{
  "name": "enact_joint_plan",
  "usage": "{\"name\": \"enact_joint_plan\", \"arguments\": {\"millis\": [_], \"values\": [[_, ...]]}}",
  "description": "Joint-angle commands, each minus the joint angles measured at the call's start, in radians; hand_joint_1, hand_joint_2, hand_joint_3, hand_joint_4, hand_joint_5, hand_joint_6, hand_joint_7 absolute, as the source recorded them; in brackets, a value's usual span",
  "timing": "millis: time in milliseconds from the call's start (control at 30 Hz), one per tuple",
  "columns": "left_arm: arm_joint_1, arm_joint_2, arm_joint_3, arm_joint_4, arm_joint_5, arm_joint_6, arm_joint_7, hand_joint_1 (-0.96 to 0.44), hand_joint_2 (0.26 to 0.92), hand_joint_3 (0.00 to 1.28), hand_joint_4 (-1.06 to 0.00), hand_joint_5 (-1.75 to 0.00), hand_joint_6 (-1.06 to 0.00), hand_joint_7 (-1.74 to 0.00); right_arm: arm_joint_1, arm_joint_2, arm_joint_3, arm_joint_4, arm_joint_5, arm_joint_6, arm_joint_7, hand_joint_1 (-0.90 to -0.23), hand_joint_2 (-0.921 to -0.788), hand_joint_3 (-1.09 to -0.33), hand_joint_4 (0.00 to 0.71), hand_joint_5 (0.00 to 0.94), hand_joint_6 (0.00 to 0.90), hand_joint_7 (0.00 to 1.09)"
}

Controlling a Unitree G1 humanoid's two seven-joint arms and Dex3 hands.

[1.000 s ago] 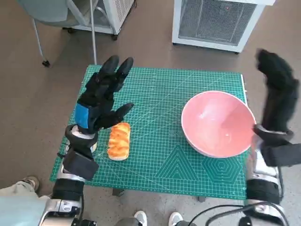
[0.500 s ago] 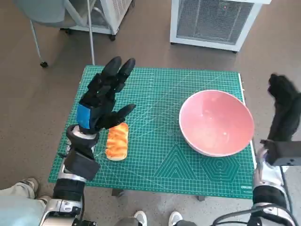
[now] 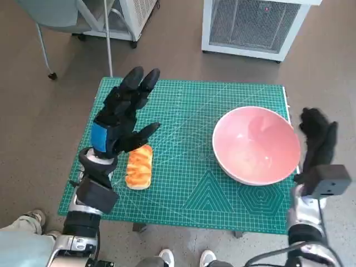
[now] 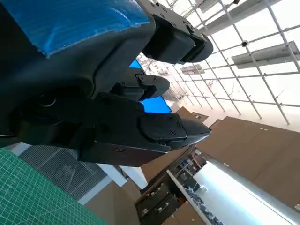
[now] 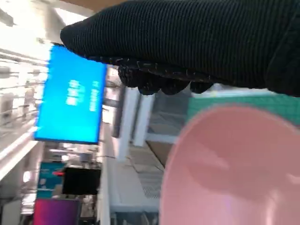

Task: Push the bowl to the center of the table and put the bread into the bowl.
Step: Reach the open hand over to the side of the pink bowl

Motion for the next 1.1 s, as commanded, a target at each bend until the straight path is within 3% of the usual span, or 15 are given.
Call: {"name": "enact_joint_plan", "arguments": {"millis": [33, 300, 633, 1100], "values": [[0.0, 0.007, -0.003, 0.008, -0.001, 0.005, 0.0, -0.29, 0.921, 0.24, -0.39, 0.0, -0.42, -0.01, -0.006, 0.044, -0.012, 0.023, 0.041, 0.043, 0.042, -0.595, -0.921, -0.863, 0.219, 0.008, 0.018, 0.52], [0.002, 0.021, 0.0, 0.001, -0.011, 0.013, -0.013, -0.3, 0.921, 0.25, -0.39, 0.0, -0.42, -0.01, -0.053, 0.094, -0.026, 0.035, 0.089, 0.096, 0.087, -0.618, -0.921, -0.832, 0.228, 0.01, 0.03, 0.52], [0.009, 0.035, 0.009, -0.016, -0.016, 0.019, -0.02, -0.3, 0.921, 0.25, -0.39, 0.0, -0.42, -0.01, -0.141, 0.138, -0.038, 0.06, 0.111, 0.151, 0.108, -0.618, -0.921, -0.829, 0.221, 0.005, 0.026, 0.52], [0.017, 0.05, 0.019, -0.031, -0.012, 0.026, -0.015, -0.3, 0.921, 0.25, -0.39, 0.0, -0.42, -0.01, -0.251, 0.184, -0.024, 0.111, 0.09, 0.217, 0.109, -0.629, -0.921, -0.823, 0.233, 0.005, 0.062, 0.45]]}}
